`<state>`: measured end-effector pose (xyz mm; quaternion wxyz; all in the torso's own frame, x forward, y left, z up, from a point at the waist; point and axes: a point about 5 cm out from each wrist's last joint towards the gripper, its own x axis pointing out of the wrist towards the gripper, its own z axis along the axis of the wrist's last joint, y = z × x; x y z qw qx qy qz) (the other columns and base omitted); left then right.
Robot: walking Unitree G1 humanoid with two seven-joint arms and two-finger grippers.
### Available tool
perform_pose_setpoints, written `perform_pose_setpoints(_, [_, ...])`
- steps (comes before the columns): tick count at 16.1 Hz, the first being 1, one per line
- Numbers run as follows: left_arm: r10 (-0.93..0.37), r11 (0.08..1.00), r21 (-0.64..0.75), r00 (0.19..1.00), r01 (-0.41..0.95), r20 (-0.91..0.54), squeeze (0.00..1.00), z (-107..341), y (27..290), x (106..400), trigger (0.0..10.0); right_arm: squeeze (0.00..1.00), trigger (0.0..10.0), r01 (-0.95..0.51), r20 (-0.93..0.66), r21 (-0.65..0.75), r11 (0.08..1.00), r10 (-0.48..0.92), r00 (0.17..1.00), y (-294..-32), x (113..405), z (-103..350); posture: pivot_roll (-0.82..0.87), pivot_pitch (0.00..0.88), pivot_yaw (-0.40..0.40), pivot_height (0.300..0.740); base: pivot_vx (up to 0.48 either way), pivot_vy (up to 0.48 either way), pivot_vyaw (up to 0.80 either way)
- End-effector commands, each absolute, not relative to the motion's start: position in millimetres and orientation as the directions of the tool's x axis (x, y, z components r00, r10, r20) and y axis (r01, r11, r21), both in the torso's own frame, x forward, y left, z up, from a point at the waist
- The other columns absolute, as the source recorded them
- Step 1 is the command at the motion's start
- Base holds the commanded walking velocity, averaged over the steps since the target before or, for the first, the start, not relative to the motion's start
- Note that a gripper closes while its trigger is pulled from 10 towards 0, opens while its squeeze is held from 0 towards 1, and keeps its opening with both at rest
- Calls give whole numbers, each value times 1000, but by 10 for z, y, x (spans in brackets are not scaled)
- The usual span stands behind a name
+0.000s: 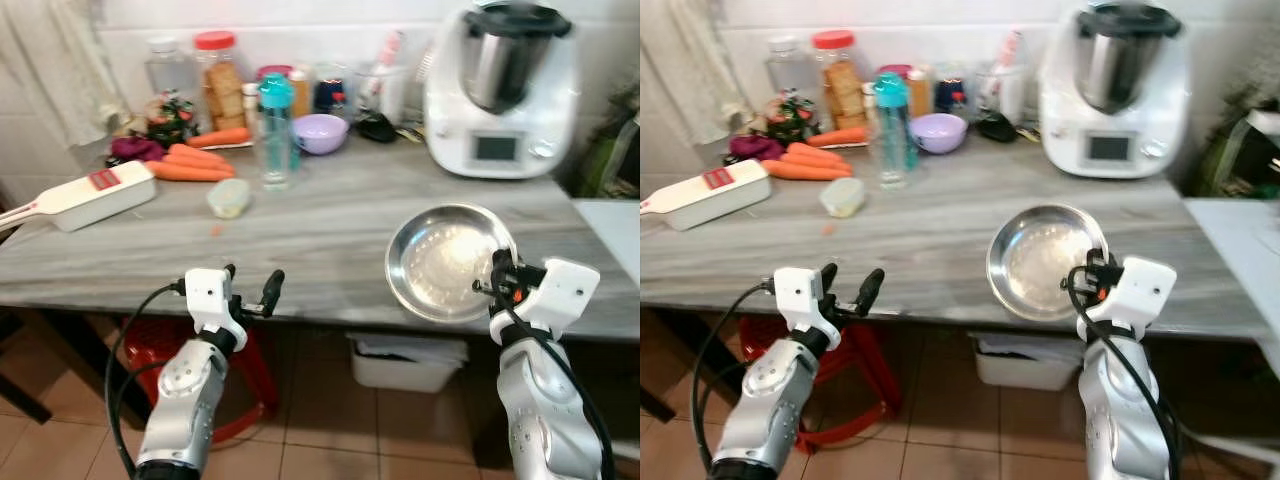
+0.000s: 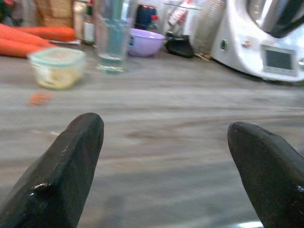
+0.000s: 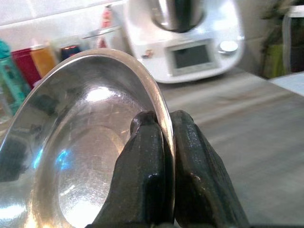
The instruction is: Setting the table
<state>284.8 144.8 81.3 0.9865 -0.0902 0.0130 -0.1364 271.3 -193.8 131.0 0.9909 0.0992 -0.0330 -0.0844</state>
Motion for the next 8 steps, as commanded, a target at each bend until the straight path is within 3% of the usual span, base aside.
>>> perform_pose_setpoints(1, [-280,951,-133,960,280,22,0,870,1486,2835,10000,0,10000,148,46,218,965,-161,986,-1886,2795,1342,13,0,23,740,0,0,0])
perform_pose_setpoints(8, [-372,927,27,928,373,-30,0,767,1624,2575,10000,0,10000,157,-51,257,954,-149,988,-1844,3082,1222,28,0,30,740,0,0,0])
